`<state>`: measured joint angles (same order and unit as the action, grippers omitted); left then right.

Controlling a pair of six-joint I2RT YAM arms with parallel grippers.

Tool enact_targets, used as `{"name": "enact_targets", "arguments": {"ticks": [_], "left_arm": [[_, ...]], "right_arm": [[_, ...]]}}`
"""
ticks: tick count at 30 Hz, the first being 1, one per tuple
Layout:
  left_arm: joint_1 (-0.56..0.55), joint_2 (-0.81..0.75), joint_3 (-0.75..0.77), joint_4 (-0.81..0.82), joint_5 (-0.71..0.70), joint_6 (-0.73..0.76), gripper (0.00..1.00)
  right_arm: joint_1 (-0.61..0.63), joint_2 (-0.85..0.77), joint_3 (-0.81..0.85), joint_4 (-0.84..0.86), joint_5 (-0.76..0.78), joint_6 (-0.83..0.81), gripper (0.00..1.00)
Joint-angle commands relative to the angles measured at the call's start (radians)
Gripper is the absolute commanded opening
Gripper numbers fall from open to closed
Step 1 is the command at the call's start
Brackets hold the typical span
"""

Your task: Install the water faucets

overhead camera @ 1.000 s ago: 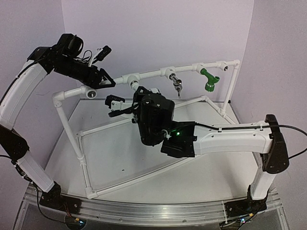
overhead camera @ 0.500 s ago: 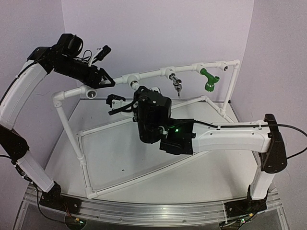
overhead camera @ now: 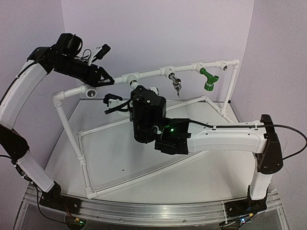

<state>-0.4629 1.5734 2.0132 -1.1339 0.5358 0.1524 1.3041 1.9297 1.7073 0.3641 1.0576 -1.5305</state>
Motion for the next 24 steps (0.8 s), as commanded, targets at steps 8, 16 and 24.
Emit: {"name": "enact_targets", "arguments": {"ticks": [8, 16, 24], "left_arm": [[-0.024, 0.022, -0.009, -0.086, 0.093, -0.018, 0.54], [-0.023, 0.025, -0.010, -0.086, 0.100, -0.018, 0.51], [-0.023, 0.020, -0.022, -0.087, 0.111, -0.018, 0.48]], "right_arm": [[-0.009, 0.004, 0.043, 0.034, -0.083, 0.077, 0.00], [-0.012, 0.010, 0.049, 0.035, -0.095, 0.172, 0.00], [-0.021, 0.018, 0.069, 0.035, -0.105, 0.264, 0.00]]}}
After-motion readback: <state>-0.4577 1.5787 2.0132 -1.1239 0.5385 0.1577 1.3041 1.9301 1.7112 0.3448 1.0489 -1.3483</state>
